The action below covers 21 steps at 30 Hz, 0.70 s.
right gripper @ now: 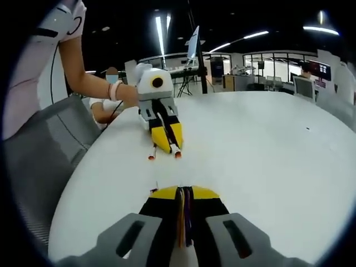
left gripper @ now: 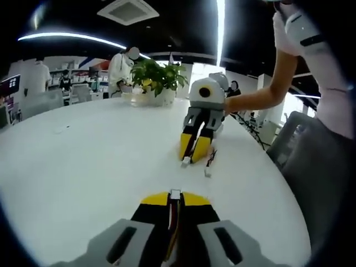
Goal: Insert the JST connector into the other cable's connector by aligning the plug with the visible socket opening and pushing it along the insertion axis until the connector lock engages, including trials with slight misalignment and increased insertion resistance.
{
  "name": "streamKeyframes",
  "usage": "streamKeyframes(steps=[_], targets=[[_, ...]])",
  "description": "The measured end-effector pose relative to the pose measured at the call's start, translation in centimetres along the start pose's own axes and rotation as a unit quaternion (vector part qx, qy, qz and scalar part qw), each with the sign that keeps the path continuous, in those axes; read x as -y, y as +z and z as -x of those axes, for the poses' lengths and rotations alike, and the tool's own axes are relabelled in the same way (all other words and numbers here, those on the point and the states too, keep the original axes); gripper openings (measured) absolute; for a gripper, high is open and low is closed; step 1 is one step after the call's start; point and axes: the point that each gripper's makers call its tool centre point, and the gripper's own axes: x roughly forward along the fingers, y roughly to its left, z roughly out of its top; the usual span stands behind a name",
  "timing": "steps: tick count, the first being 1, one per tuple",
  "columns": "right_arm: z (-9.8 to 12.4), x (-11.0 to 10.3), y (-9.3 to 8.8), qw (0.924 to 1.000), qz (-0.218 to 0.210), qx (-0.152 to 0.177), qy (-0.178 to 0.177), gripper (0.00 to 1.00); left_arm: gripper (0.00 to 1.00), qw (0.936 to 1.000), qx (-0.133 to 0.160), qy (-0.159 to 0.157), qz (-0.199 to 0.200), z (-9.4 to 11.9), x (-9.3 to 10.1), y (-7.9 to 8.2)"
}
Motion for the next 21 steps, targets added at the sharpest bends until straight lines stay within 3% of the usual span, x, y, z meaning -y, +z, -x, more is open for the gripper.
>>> streamKeyframes(steps=[11, 21], targets=[[0.4, -0.1, 0.9, 0.9998, 0.017, -0.010, 0.011, 0.04, 0.00, 0.9995, -0.004, -0.017, -0.025, -0.2, 0.5, 1.5], [0.0, -0.7, 2.4, 0.9990, 0.028, 0.002, 0.034, 0.04, 0.00, 0.9983, -0.002, -0.038, -0.044, -0.6, 1.5, 2.9]])
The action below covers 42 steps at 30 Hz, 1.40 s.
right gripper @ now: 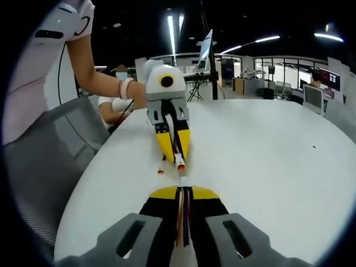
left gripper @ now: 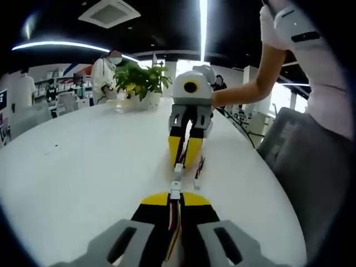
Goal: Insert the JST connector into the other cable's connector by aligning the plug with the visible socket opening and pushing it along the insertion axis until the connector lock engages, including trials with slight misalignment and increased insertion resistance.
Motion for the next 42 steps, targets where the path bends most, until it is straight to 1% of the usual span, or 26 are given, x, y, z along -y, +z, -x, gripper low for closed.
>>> streamKeyframes(steps=[6, 12, 17, 27, 34, 40, 42], targets=[[-0.5, -0.2, 0.0, 1.0000, 0.001, -0.002, 0.008, 0.04, 0.00, 1.0000, 0.001, -0.006, -0.003, -0.2, 0.3, 0.3], [-0.9, -0.4, 0.2, 0.9999, 0.003, 0.000, 0.016, 0.04, 0.00, 1.0000, -0.002, -0.009, -0.003, -0.2, 0.3, 0.1], [-1.0, -0.6, 0.7, 0.9998, 0.001, 0.006, 0.021, 0.04, 0.00, 0.9999, 0.002, -0.012, -0.002, -0.2, 0.4, 0.2], [-1.0, -0.8, 0.6, 0.9996, 0.007, 0.002, 0.027, 0.04, 0.00, 0.9999, -0.004, -0.012, -0.004, -0.2, 0.4, -0.1], [-0.9, -1.0, 0.8, 0.9995, 0.010, 0.004, 0.030, 0.04, 0.00, 0.9998, -0.002, -0.019, -0.009, -0.2, 0.5, 0.2], [-0.8, -1.2, 0.9, 0.9991, 0.024, 0.006, 0.035, 0.03, 0.00, 0.9994, -0.005, -0.029, -0.020, -0.2, 0.7, 0.4], [-0.8, -1.3, 1.1, 0.9987, 0.030, 0.008, 0.039, 0.03, 0.00, 0.9992, -0.003, -0.033, -0.021, -0.3, 0.9, 0.8]])
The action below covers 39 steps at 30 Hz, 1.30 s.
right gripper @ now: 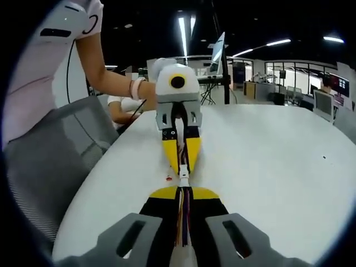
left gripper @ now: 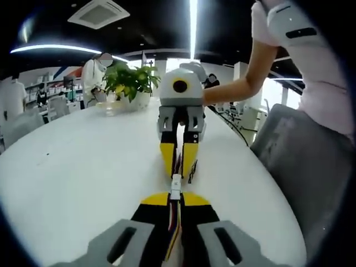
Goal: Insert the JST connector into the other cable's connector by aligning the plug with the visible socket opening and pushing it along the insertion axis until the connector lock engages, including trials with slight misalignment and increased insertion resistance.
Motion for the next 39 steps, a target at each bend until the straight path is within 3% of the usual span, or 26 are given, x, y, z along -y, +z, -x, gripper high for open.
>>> streamKeyframes(steps=[7, 28, 39], targets=[[0.0, -0.4, 0.2, 0.9999, 0.008, -0.002, 0.009, 0.03, 0.00, 0.9999, -0.004, -0.013, -0.003, -0.3, 0.3, 0.2], [0.6, -1.1, 1.0, 0.9995, -0.008, 0.026, 0.015, 0.03, 0.00, 0.9992, 0.028, -0.024, 0.012, -0.6, 0.9, 1.4], [0.5, -0.8, 0.5, 0.9998, -0.005, 0.019, 0.007, 0.03, 0.00, 0.9993, 0.023, -0.024, 0.015, -1.0, 0.8, 1.1]])
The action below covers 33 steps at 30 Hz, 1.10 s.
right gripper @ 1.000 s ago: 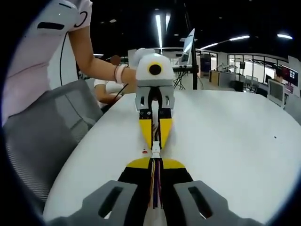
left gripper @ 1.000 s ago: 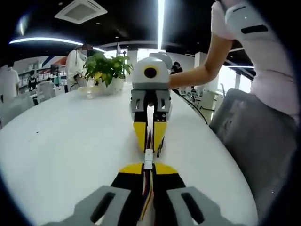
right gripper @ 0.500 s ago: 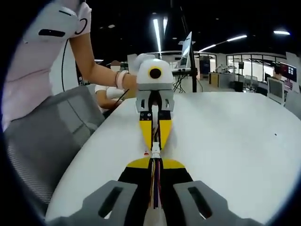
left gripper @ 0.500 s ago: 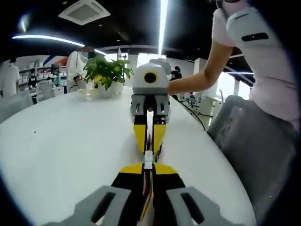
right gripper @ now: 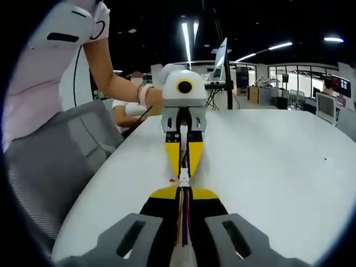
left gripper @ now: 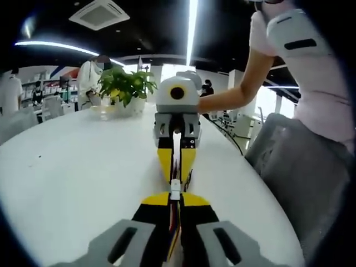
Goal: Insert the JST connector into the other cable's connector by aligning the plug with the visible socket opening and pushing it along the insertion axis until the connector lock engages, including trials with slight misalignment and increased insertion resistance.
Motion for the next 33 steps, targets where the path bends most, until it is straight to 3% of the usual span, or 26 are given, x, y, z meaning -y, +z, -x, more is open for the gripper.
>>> streamKeyframes(steps=[10, 15, 33], targets=[[-0.4, 2.1, -0.8, 0.9997, 0.005, -0.004, -0.022, 0.03, 0.00, 0.9996, -0.016, 0.024, -0.005, -0.6, -2.1, -0.8], [-0.8, 2.8, -1.9, 0.9994, 0.009, -0.016, -0.028, 0.03, 0.00, 0.9991, -0.033, 0.027, -0.005, -0.5, -3.3, -2.1], [-1.2, 3.3, -3.2, 0.9990, 0.004, -0.028, -0.035, 0.04, 0.00, 0.9976, -0.061, 0.026, -0.017, -1.0, -3.2, -3.3]])
